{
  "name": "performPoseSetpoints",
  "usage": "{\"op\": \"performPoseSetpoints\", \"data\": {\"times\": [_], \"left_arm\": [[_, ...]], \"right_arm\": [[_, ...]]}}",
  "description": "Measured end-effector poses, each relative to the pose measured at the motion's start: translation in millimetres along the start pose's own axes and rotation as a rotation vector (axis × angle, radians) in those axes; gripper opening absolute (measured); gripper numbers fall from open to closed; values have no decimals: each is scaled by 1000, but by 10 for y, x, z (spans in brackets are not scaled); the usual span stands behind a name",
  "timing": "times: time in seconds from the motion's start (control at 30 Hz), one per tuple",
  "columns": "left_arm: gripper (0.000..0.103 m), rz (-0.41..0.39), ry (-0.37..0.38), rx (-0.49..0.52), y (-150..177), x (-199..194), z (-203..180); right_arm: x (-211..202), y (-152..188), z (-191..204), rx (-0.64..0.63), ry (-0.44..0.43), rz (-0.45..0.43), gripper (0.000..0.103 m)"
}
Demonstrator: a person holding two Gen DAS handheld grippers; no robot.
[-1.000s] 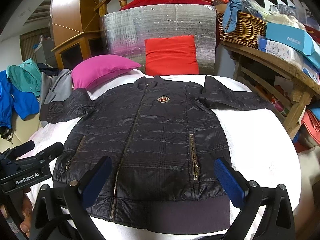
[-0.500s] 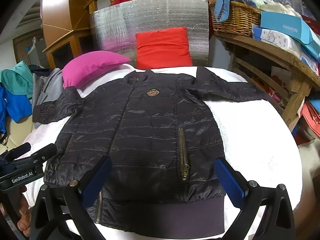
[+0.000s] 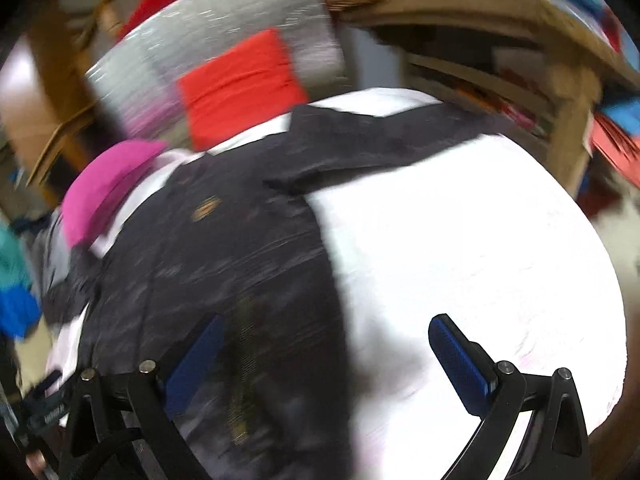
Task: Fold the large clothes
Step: 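Grasp the ribbed cuff of the sleeve nearest the right gripper and lift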
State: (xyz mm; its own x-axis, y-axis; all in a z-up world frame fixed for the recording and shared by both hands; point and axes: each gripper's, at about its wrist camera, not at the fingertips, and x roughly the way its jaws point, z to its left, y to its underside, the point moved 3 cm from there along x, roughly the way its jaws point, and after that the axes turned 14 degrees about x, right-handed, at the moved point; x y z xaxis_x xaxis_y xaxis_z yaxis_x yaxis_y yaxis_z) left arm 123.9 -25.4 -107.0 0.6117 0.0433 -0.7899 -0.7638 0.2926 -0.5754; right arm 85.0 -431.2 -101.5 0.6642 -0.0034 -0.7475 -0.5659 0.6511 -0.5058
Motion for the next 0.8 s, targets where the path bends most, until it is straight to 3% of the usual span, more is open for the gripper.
{"op": "performPoseSetpoints", "data": {"times": [0.17,0.23,0.4,0.5,0.7,0.73,0.8], "left_arm": [[103,10,8,-17,-45,226,52],[103,11,14,-33,-52,306,76],[103,33,15,-33,-27,496,78],[103,36,9,-29,22,584,103],[103,43,34,-50,135,789,134],[103,30,23,-43,142,792,118],[103,20,11,-31,139,786,97]], "right_arm": [[366,-570,-375,104,18,5,103],[521,-812,-497,176,-27,12,103],[1107,-1496,-959,495,-178,56,101],[1429,-1867,-1147,603,-193,40,89],[1778,-2115,-1226,664,-142,12,70],[1814,-2155,-1212,654,-123,11,63],[1897,-2281,-1115,602,-52,35,32]]}}
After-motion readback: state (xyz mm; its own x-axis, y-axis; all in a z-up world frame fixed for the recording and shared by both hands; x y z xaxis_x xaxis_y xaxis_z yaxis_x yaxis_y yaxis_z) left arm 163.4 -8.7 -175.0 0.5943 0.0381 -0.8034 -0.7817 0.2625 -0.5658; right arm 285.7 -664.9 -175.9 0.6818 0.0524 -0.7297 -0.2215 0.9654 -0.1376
